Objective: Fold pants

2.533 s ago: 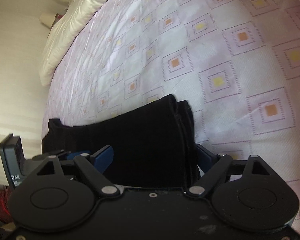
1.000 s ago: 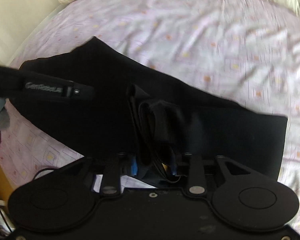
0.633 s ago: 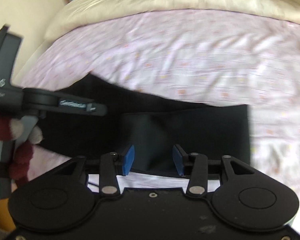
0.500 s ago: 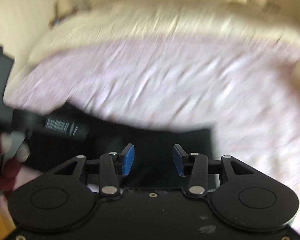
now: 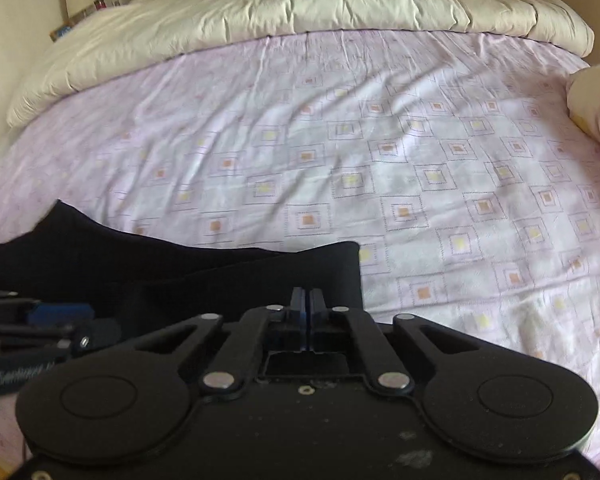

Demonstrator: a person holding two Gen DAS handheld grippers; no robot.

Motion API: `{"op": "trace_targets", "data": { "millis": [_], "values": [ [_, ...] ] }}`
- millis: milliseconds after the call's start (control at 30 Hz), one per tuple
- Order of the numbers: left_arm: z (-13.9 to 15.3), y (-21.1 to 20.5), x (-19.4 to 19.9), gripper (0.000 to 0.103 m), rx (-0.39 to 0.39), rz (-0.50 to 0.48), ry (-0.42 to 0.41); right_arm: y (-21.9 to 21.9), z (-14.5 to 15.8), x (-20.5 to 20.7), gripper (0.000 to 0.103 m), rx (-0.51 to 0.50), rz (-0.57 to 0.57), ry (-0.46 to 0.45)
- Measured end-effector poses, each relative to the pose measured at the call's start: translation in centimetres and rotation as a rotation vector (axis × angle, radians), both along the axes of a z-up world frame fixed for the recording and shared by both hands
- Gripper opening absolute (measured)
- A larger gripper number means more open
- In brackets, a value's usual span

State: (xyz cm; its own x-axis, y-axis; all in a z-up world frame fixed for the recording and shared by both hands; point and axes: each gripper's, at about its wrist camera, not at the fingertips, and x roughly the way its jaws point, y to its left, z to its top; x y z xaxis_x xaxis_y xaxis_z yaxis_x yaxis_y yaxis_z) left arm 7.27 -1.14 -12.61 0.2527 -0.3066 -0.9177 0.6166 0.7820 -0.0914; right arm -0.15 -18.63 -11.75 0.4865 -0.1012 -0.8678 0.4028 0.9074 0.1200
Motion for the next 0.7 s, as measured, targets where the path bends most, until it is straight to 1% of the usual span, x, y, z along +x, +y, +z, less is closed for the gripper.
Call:
{"op": "trace_targets", "data": {
  "millis": [133, 233, 267, 333, 400, 500, 567, 600, 700],
  "values": [
    [-1.5, -0.7, -0.2, 0.031, 0.061, 0.005, -0.009, -1.7, -2.2, 1.8, 0.004, -0.005, -0.007, 0.042],
    [-3.5, -1.0, 0.1, 0.031, 0.121, 0.006, 0.022, -2.6, -4.3, 3.1, 0.003, -0.005, 0.004, 0.12],
    [-3.9, -1.1, 0.1, 0.031, 0.125, -0.003, 0.019, -2.8, -5.0, 3.4, 0.003, -0.006, 0.019, 0.143],
    [-4.0, -1.7, 0.3, 0.03, 0.133, -0.029, 0.017, -2.8, -5.6, 3.6, 0.003, -0.018, 0.049, 0.145],
    [-3.9, -1.9, 0.8, 0.03, 0.137, -0.021, 0.037, -3.0, -5.3, 3.6, 0.003, -0.017, 0.064, 0.145],
    [-3.3, -1.3, 1.4, 0.03, 0.109, 0.026, 0.078, -3.6, -3.9, 2.5, 0.005, 0.013, 0.044, 0.097],
    [-2.2, -0.6, 1.4, 0.03, 0.082, 0.072, 0.067, -3.6, -2.5, 1.1, 0.009, 0.039, 0.053, 0.058],
    [-1.6, -0.2, 1.3, 0.03, 0.07, 0.092, 0.052, -3.5, -1.9, 0.4, 0.009, 0.047, 0.063, 0.044],
    [-0.1, 1.2, 0.7, 0.03, 0.042, 0.149, 0.027, -2.6, -1.1, -1.8, 0.009, 0.064, 0.107, 0.037]
  ]
}}
